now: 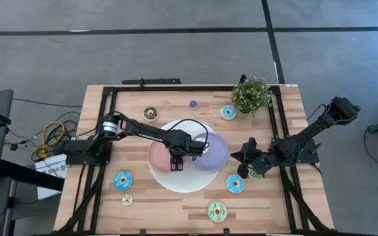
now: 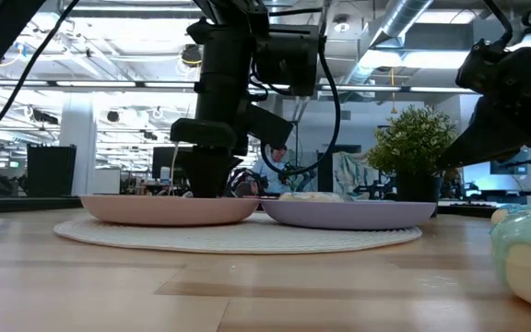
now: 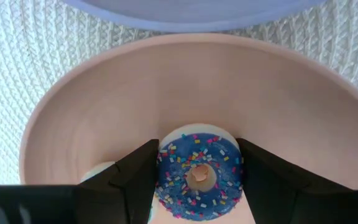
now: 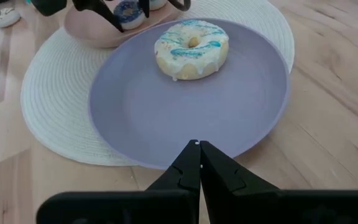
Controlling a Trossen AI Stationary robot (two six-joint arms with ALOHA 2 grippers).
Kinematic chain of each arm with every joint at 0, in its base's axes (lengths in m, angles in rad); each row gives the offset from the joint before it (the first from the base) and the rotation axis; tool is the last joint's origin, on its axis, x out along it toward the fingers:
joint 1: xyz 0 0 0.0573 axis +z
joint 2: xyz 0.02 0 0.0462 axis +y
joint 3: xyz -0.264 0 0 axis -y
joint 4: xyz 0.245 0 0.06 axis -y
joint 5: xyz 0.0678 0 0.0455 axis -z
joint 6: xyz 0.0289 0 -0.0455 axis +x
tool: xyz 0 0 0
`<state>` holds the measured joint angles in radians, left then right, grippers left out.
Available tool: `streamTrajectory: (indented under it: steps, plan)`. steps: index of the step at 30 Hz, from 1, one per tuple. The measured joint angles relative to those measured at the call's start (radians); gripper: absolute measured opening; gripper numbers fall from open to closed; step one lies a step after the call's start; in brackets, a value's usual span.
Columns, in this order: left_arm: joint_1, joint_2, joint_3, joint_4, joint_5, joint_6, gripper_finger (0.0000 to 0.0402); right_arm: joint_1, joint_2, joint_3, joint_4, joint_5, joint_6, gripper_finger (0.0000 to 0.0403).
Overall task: Pick & Place donuts
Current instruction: Put the bottom small violet donut on the pink plate, then put the top big blue donut on the violet plate
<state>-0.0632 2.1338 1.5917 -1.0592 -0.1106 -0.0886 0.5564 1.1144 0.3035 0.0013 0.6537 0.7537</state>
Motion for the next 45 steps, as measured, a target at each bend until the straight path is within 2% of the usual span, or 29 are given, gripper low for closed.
streamTrajectory:
  steps: [6, 13, 23, 41, 45]
  plan:
    - [0.014, 0.0, 0.009, -0.039, -0.001, 0.002, 0.0201, 0.0, 0.0, 0.0, 0.0, 0.001, -0.001, 0.0001]
    - [0.022, -0.001, 0.074, -0.093, -0.001, 0.003, 0.0201, -0.002, 0.0, 0.0, -0.005, 0.003, -0.002, 0.0001]
    - [0.022, -0.001, 0.081, -0.024, 0.009, 0.001, 0.0202, -0.002, 0.0, 0.0, -0.017, 0.002, -0.004, 0.0001]
    - [0.045, -0.001, 0.081, 0.0, -0.002, 0.019, 0.0272, -0.002, 0.0, 0.0, -0.017, 0.002, -0.004, 0.0001]
    - [0.045, 0.0, 0.095, -0.076, -0.003, 0.028, 0.0275, -0.002, 0.0, 0.0, -0.018, 0.002, -0.004, 0.0001]
